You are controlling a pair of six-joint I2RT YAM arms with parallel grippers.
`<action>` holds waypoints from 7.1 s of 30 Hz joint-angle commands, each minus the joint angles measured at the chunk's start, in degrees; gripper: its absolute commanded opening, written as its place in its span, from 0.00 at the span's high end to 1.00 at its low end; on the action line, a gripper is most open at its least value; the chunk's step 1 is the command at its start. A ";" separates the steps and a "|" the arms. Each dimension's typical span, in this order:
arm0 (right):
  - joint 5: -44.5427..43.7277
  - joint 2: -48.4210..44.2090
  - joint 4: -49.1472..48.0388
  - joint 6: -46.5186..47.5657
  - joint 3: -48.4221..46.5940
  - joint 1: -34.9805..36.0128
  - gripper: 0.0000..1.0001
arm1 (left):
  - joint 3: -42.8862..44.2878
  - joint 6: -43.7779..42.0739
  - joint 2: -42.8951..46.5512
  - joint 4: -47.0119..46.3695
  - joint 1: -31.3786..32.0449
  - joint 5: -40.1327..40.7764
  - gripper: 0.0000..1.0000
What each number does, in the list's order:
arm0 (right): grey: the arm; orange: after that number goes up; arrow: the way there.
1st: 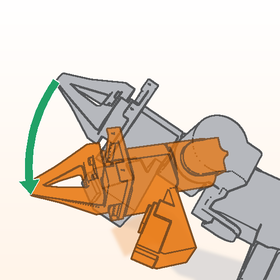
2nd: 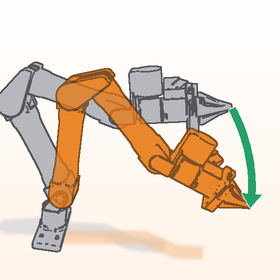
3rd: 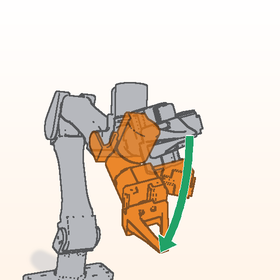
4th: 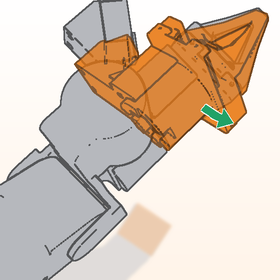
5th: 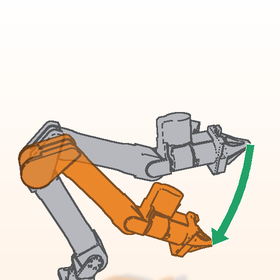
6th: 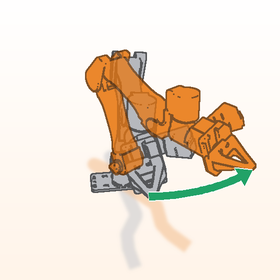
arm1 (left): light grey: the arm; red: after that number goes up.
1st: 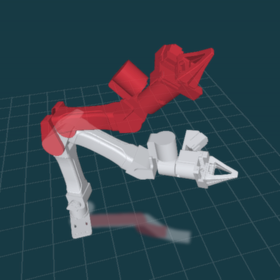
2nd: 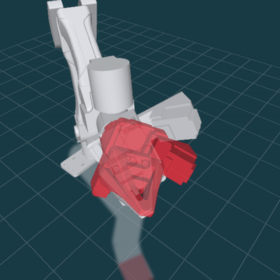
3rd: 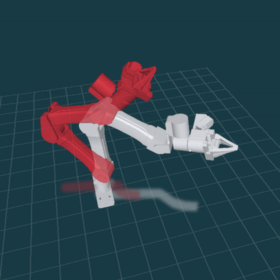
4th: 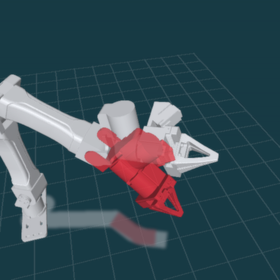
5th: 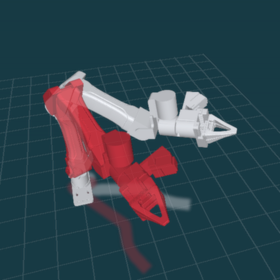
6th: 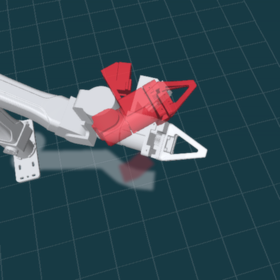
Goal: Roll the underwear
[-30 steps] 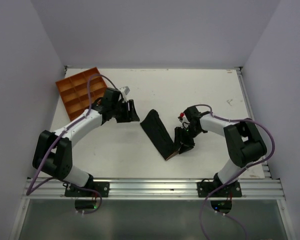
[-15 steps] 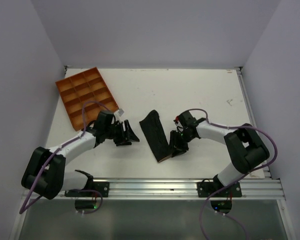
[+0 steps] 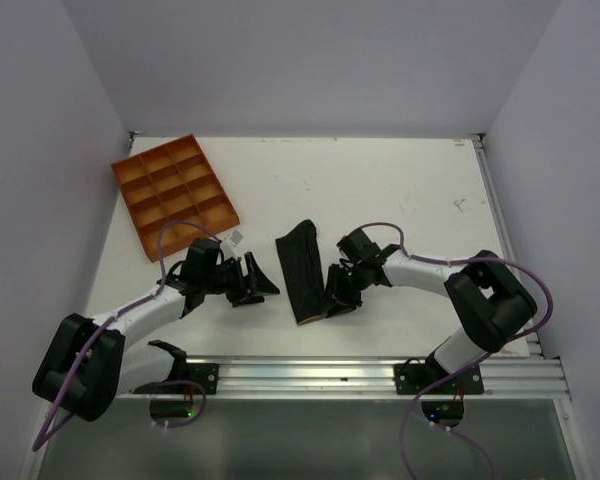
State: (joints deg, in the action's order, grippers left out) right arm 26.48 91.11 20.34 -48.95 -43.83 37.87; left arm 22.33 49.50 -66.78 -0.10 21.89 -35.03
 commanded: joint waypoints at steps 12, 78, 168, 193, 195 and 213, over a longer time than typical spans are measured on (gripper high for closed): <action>-0.29 -2.78 -4.25 -5.54 1.12 1.77 0.72 | -3.34 7.28 -7.21 -15.01 6.67 2.23 0.31; 9.73 -6.12 -19.46 -20.05 2.35 1.51 1.00 | -15.56 36.20 -10.56 -50.70 12.04 9.89 0.36; -42.56 -0.58 8.85 52.81 -19.71 36.14 0.43 | -6.86 40.15 -12.40 -23.11 9.49 -5.93 1.00; -47.74 4.86 4.80 62.40 -19.10 38.42 0.39 | -4.57 40.33 -14.95 -21.79 8.61 -7.16 1.00; -49.15 5.22 4.19 62.13 -18.40 38.51 0.40 | -4.57 39.89 -15.04 -21.61 8.52 -7.42 1.00; -48.10 5.57 3.75 58.01 -16.55 38.51 1.00 | -4.75 38.84 -17.94 -23.64 6.06 -11.03 0.88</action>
State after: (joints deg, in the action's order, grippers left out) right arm -20.25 96.42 24.05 10.70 -60.38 76.49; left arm 16.10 89.38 -84.51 -23.05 28.80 -42.68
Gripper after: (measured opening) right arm 0.047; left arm 0.191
